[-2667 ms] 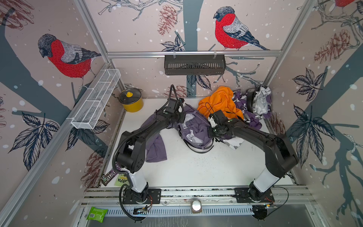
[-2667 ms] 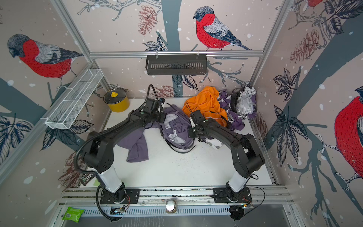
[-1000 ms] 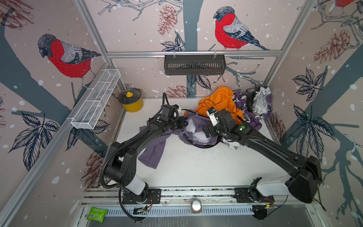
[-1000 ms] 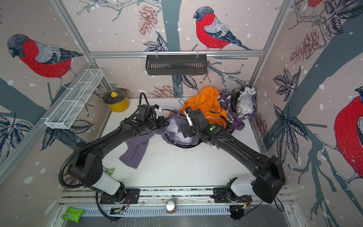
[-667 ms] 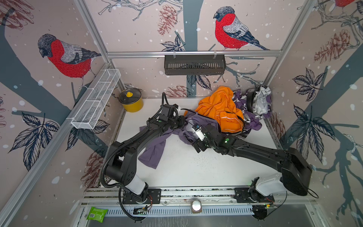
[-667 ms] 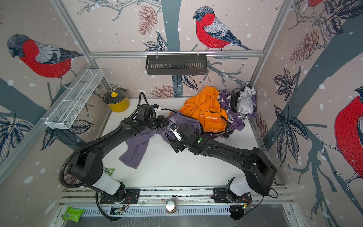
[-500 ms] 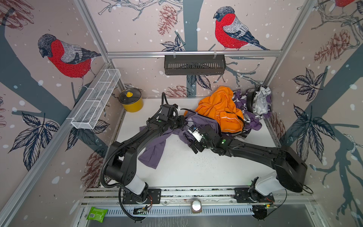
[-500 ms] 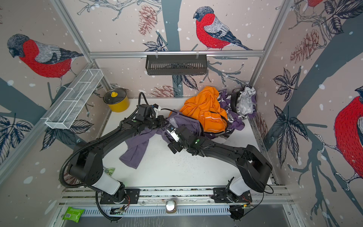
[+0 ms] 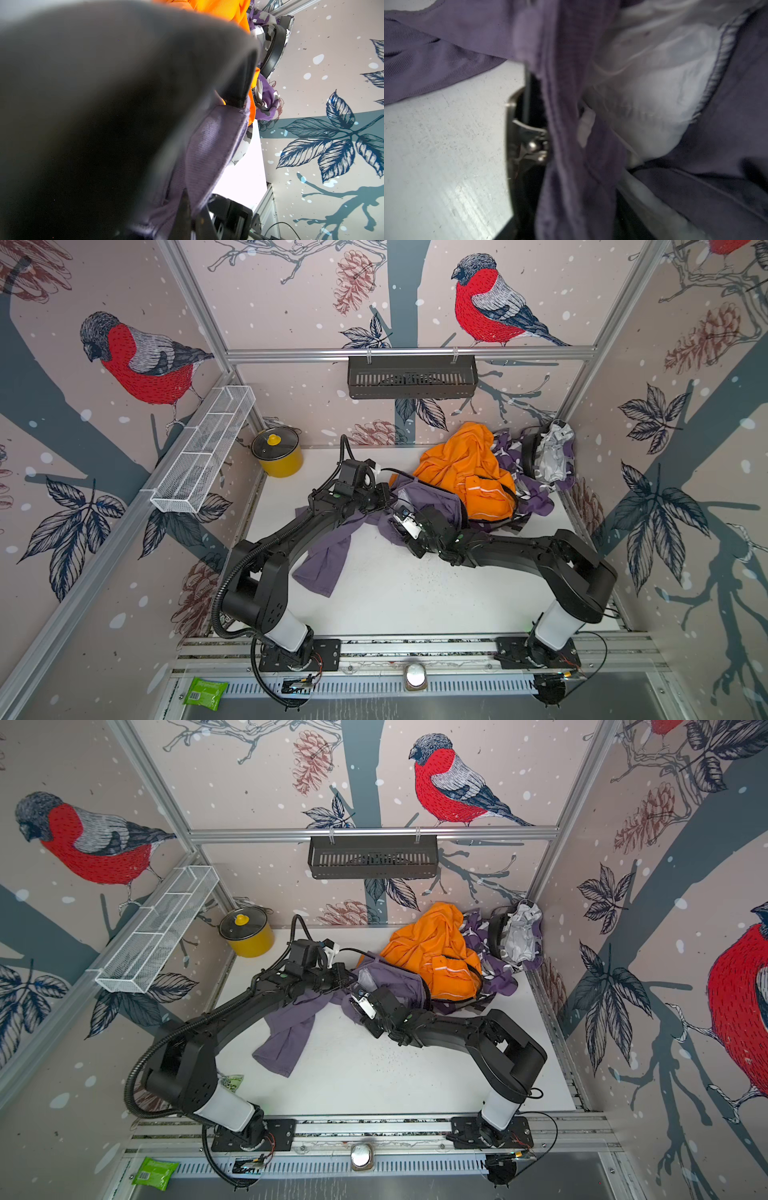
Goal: Remove the belt from the trousers
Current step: Adjust the trousers at the center of the board.
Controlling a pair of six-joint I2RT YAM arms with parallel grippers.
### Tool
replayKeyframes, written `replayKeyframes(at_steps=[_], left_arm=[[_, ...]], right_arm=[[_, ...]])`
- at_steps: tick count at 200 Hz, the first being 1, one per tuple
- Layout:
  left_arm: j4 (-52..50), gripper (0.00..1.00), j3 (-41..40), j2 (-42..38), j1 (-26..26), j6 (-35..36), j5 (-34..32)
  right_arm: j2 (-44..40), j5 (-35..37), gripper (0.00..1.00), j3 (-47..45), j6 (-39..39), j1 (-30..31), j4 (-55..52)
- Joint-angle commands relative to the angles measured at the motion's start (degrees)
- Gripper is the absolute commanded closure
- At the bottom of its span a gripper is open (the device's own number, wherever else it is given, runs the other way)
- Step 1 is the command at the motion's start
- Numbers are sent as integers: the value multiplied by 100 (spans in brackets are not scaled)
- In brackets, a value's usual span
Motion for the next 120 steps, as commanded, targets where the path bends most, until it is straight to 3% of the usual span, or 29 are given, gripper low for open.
replayKeyframes(at_steps=[1, 9, 16, 42, 72, 101, 120], left_arm=[[480, 64, -86, -349, 301, -230, 191], [415, 41, -91, -580, 482, -235, 169], [333, 28, -61, -799, 656, -226, 149], [-168, 2, 270, -1525, 1177, 219, -173], [-354, 0, 271, -2087, 1237, 803, -876], [151, 0, -286, -2391, 1222, 692, -412], [618, 0, -657, -2774, 1110, 665, -342]], right_arm=[[-277, -131, 76, 48, -183, -81, 267], [-466, -305, 80, 74, -250, -150, 153], [-635, -459, 83, 124, -283, -227, -11], [-1085, -1246, 89, 761, -590, -607, -888], [-1014, -2155, 91, 2105, -919, -881, -1724], [-536, -3190, 92, 3765, -1056, -902, -2682], [-397, -3784, 92, 4246, -1061, -968, -3252]])
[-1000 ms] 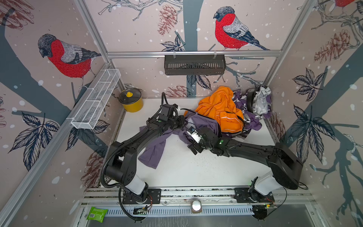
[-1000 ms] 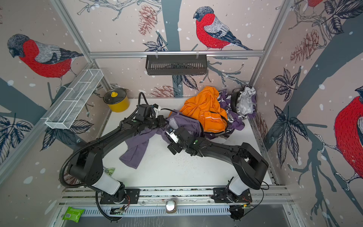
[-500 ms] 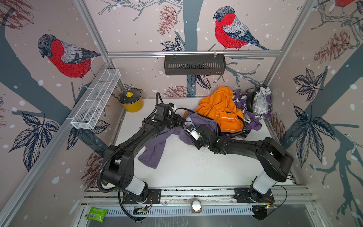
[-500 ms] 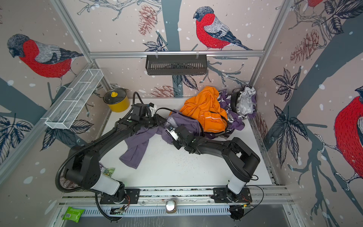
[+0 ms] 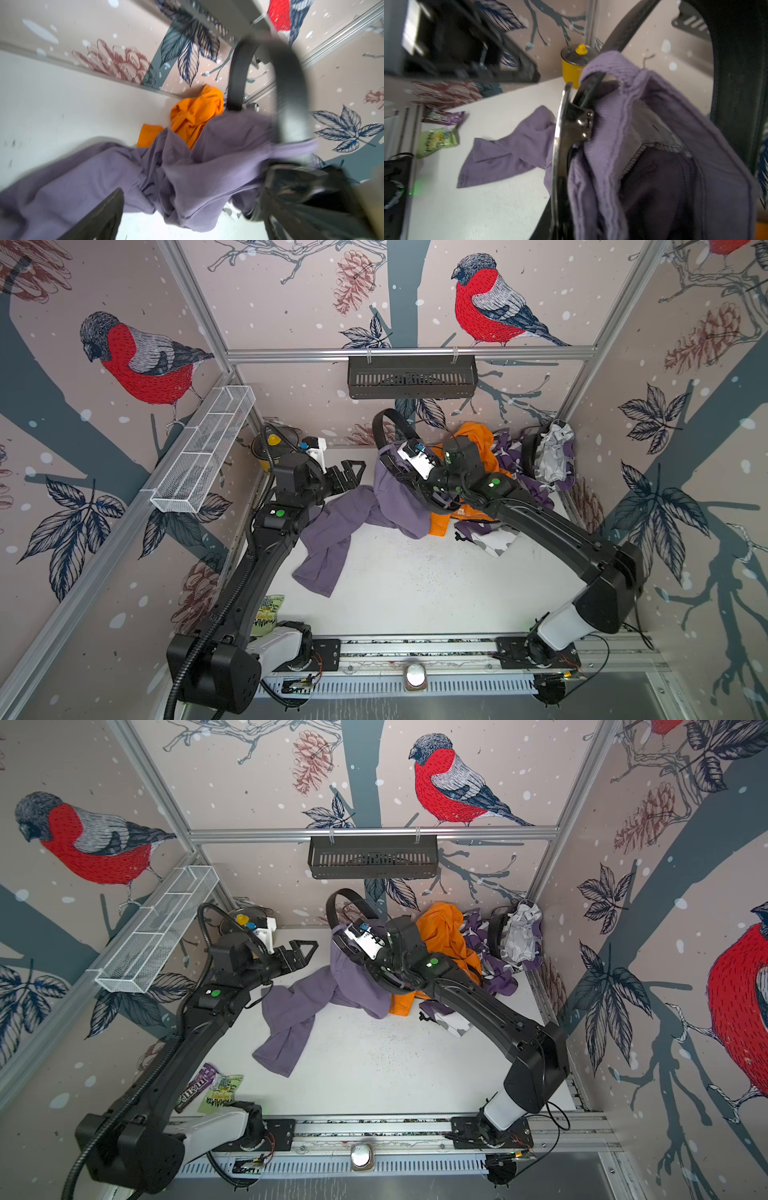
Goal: Remove the belt from the trousers
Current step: Adjust the trousers at the center of the board.
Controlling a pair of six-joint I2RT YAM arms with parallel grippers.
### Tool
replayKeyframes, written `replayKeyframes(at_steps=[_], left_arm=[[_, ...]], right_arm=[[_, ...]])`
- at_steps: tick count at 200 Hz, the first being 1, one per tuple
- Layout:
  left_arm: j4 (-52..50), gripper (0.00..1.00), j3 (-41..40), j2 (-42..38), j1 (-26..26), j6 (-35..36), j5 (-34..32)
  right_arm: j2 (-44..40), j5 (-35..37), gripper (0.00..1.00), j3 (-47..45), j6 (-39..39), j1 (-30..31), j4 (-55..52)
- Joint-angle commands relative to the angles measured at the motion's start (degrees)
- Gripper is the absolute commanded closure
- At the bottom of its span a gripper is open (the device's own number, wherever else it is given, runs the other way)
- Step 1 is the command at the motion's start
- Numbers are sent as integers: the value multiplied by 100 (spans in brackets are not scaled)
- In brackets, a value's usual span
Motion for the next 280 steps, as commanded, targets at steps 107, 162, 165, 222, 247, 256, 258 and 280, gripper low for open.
replayKeyframes(at_steps=[107, 162, 165, 222, 247, 256, 258, 280], left_arm=[[1923, 0, -1792, 466, -1285, 1193, 440], [2454, 0, -956, 2187, -1590, 1602, 915], [2457, 0, -929, 2283, -1623, 1620, 935], [2960, 87, -731, 3200, -1854, 1261, 1342], [2925, 100, -596, 3151, -1912, 1248, 1471], [2929, 100, -587, 3116, -1910, 1232, 1569], [2927, 100, -587, 3100, -1913, 1232, 1583], [2834, 100, -626, 2859, -1906, 1216, 1608]], right_arm=[[-50, -2520, 92, -1566, 874, -1623, -716], [62, -2003, 83, -1815, 1046, -1742, -1207], [57, -1969, 80, -1828, 1052, -1765, -1225], [-209, 599, 16, -1797, 1617, -2117, -1832], [-602, 1858, 10, -1663, 1821, -1232, -1776], [-642, 2242, 8, -1596, 1927, -783, -1776], [-644, 2319, 7, -1589, 1949, -702, -1761], [-684, 2491, 7, -1851, 2327, -85, -1457]])
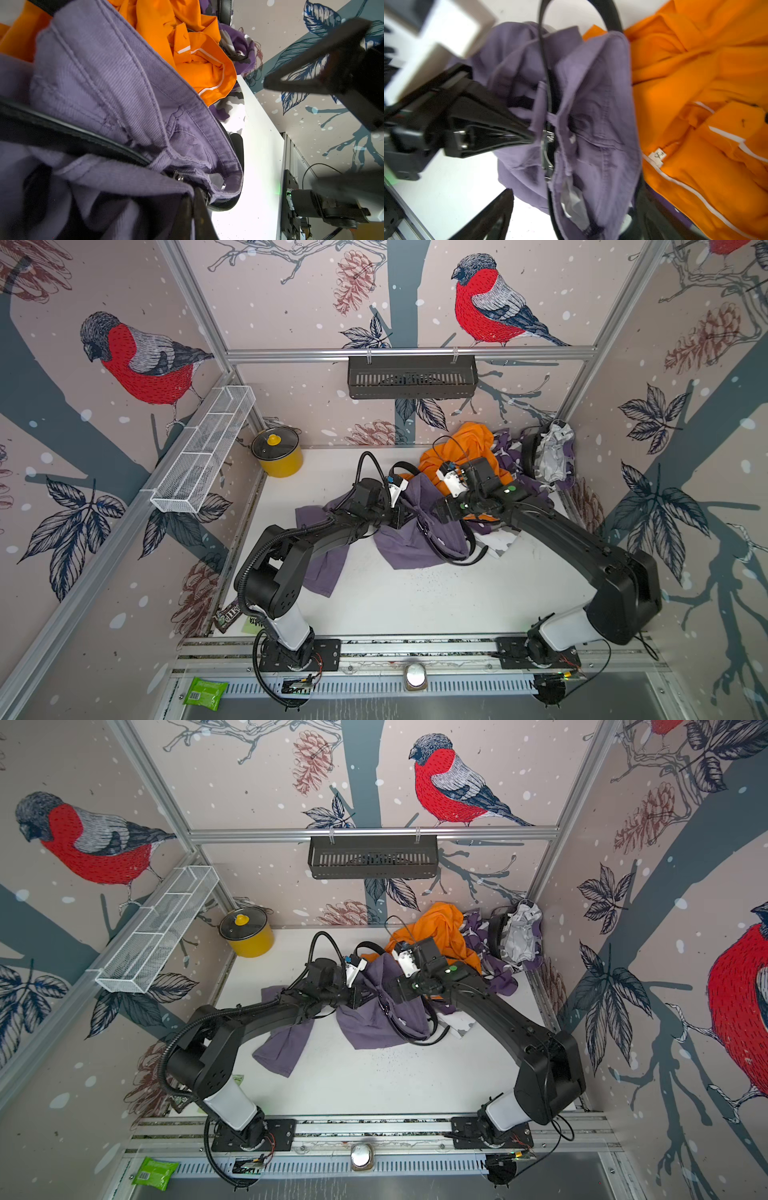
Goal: Remove the belt from the trousers
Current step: Adjust the trousers at the center of the board.
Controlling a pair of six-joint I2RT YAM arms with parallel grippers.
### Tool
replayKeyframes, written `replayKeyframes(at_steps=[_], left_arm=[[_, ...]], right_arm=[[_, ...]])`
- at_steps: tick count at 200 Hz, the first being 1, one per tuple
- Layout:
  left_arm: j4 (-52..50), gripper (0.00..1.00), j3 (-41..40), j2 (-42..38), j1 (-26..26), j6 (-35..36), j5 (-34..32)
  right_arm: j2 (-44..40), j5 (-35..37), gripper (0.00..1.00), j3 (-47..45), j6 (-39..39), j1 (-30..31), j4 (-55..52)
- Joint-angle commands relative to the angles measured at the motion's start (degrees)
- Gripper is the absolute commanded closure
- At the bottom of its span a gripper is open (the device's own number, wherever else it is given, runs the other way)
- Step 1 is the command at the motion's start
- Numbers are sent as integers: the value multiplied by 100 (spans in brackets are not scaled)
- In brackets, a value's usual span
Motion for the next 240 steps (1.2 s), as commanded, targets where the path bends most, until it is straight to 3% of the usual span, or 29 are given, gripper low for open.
replayKeyframes(at_steps=[1, 57, 73, 93, 115, 121, 136, 150, 163, 182, 199, 210, 233, 240], left_arm=[[293, 100, 4, -248, -2, -48, 304], [-589, 100, -56, -1062, 121, 22, 112], [-900, 100, -39, -1391, 203, 39, 31], [-1361, 100, 20, -1872, 339, 65, -158], [-2101, 100, 184, -2402, 533, 129, -597], [-2343, 100, 250, -2543, 602, 161, -802], [-2855, 100, 287, -2891, 733, 273, -1613], [-3054, 100, 286, -3186, 840, 413, -2548], [-3215, 100, 286, -3191, 1101, 502, -2947], [-3128, 100, 287, -2796, 1278, 579, -2685], [-2513, 100, 148, -2320, 1267, 530, -1652], [-2177, 100, 112, -1916, 1167, 276, -1325], [-2140, 100, 285, -1015, 910, 467, -1234], [-2195, 76, 485, -822, 874, 525, -1216]], right_arm=[[-41, 950, 7, -212, 558, 401, 203], [93, 632, 7, -1324, 809, 400, 1079], [230, -35, 11, -1486, 614, 406, 1473], [307, -1234, 24, -1564, 482, 417, 1896], [335, -1865, 70, -1621, 485, -43, 1806], [279, -2169, 78, -1670, 508, -280, 1783], [150, -2812, 81, -1719, 472, -792, 1566], [157, -2954, 81, -1692, 368, -1084, 1032], [336, -3002, 80, -1733, 308, -1288, 667], [736, -2728, 77, -1938, 481, -1427, 608], [1088, -2249, 74, -2021, 654, -1526, 725], [1250, -1948, 75, -1974, 726, -1525, 802], [1468, -2085, 86, -1857, 702, -1557, 1010], [1543, -2171, 89, -1785, 648, -1551, 997]])
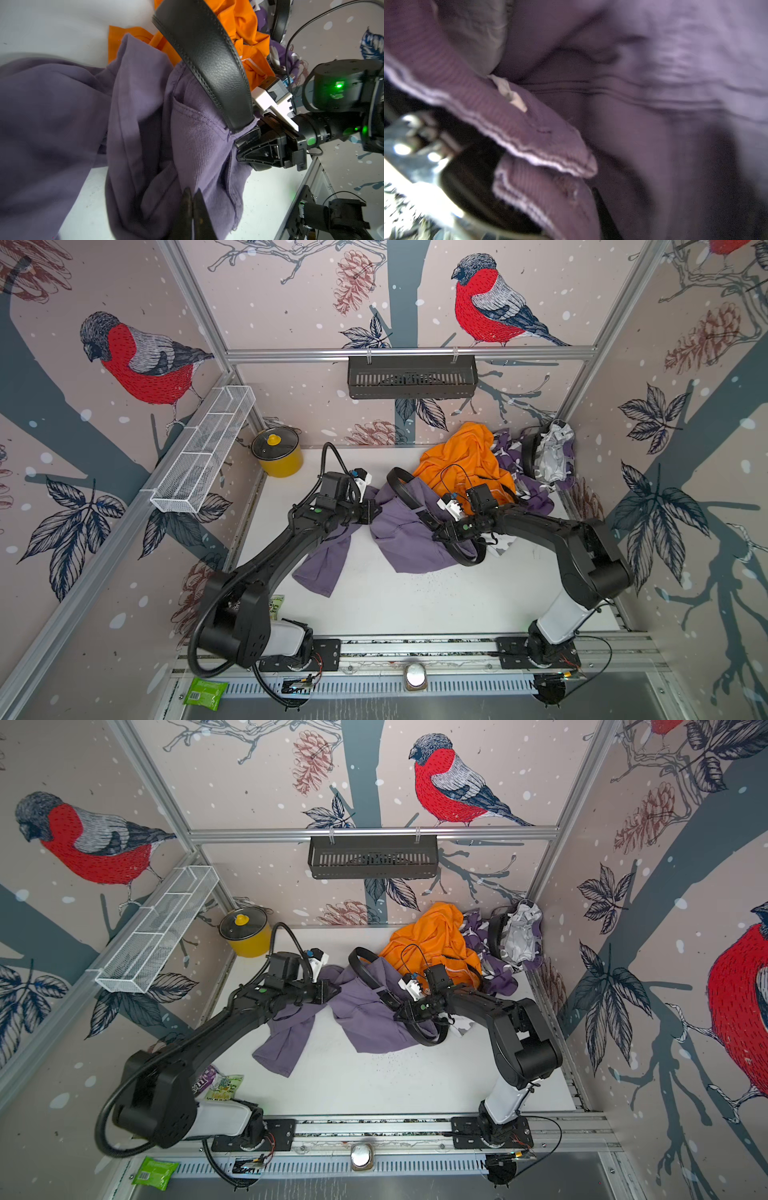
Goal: Remove the belt from the trousers
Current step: Adjust the trousers at the center of the board.
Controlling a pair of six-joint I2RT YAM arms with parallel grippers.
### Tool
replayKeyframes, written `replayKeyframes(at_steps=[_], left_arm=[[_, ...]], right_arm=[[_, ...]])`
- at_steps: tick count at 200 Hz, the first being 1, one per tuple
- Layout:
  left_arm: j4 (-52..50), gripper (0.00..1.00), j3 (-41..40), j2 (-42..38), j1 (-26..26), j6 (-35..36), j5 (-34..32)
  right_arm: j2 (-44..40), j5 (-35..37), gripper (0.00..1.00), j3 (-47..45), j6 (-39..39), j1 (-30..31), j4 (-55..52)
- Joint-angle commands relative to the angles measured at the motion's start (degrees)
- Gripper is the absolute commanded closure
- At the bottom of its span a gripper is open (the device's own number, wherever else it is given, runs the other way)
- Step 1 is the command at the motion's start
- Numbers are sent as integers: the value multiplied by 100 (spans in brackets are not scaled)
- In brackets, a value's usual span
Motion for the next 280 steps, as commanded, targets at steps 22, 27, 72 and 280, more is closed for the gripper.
replayKeyframes(at_steps=[22, 27, 72, 280], left_arm=[[682, 10, 380, 455, -201, 266, -461], [753, 2, 373, 372, -262, 285, -564], [652, 0, 659, 1008, -852, 485, -459], [-82, 100, 413, 470, -973, -1342, 1447]], right_arm=[[330, 925, 92, 317, 81, -108, -870], [342, 881, 92, 352, 45, -110, -908], [404, 279, 92, 445, -168, -221, -1002], [-1870, 5262, 22, 805, 877, 2295, -1386]])
